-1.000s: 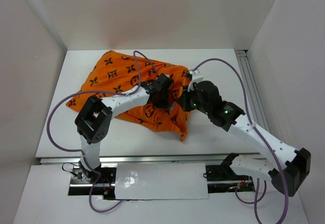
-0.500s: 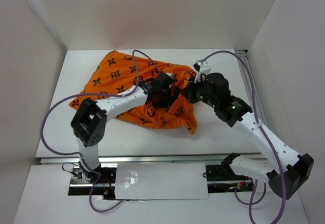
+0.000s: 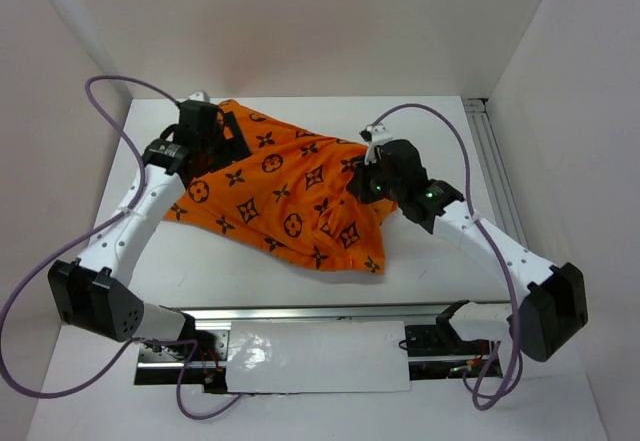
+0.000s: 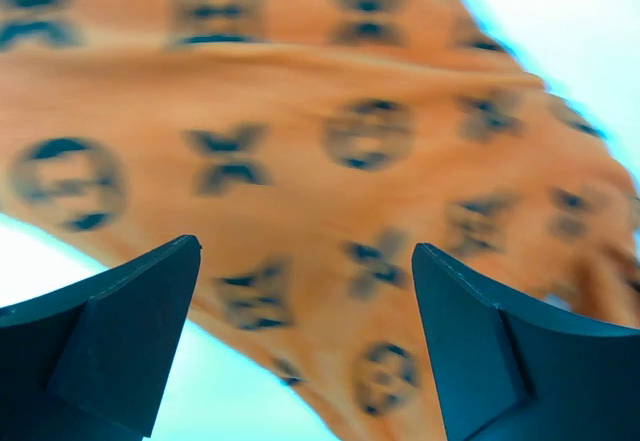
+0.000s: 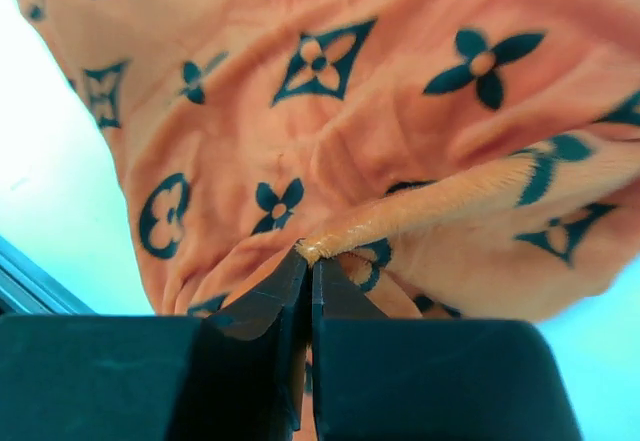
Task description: Put the pillow into the pillowcase
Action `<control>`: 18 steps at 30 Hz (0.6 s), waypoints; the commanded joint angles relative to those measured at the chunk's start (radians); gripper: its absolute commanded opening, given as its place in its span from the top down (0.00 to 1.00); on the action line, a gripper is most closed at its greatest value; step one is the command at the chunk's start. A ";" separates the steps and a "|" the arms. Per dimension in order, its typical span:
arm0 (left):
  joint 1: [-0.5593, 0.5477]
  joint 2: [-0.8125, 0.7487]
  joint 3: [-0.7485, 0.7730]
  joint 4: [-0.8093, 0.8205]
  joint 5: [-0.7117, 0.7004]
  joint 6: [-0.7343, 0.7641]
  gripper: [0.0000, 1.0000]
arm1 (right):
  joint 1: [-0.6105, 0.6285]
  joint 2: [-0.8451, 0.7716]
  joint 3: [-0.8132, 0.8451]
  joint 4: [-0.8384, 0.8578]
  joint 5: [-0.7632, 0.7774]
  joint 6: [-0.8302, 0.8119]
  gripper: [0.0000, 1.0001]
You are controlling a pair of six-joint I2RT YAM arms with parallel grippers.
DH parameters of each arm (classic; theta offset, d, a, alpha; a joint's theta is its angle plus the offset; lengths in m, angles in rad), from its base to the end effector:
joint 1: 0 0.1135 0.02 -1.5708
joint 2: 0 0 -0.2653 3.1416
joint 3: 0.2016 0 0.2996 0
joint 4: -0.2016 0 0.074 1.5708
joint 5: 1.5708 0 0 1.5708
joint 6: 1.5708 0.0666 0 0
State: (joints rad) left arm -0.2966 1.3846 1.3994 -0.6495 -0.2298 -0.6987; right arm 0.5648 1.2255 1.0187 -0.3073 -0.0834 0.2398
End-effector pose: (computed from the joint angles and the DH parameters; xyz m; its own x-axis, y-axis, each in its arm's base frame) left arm 0.3634 -0.0952 0.3562 -0.5044 -0.5007 -0.7034 -0.2811 0.8655 -0.4145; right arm 0.2944 0.1931 0.2926 -0.5447 -0.0650 -0.8361 -0.4790 0.8425 0.2466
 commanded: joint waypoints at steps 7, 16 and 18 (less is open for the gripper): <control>0.283 0.134 0.047 -0.035 0.052 0.070 0.00 | -0.016 0.236 0.056 -0.096 0.152 0.064 0.60; 0.496 0.378 0.182 0.014 0.162 0.122 0.04 | 0.004 0.216 0.168 -0.151 0.102 0.013 0.09; 0.537 0.389 0.135 0.066 0.184 0.122 0.06 | 0.004 0.203 0.181 -0.151 0.091 0.013 0.09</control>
State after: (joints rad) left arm 0.1890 1.7664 1.5475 -0.6514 -0.1024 -0.6014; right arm 0.5606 1.4799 1.1484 -0.4339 0.0181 0.2672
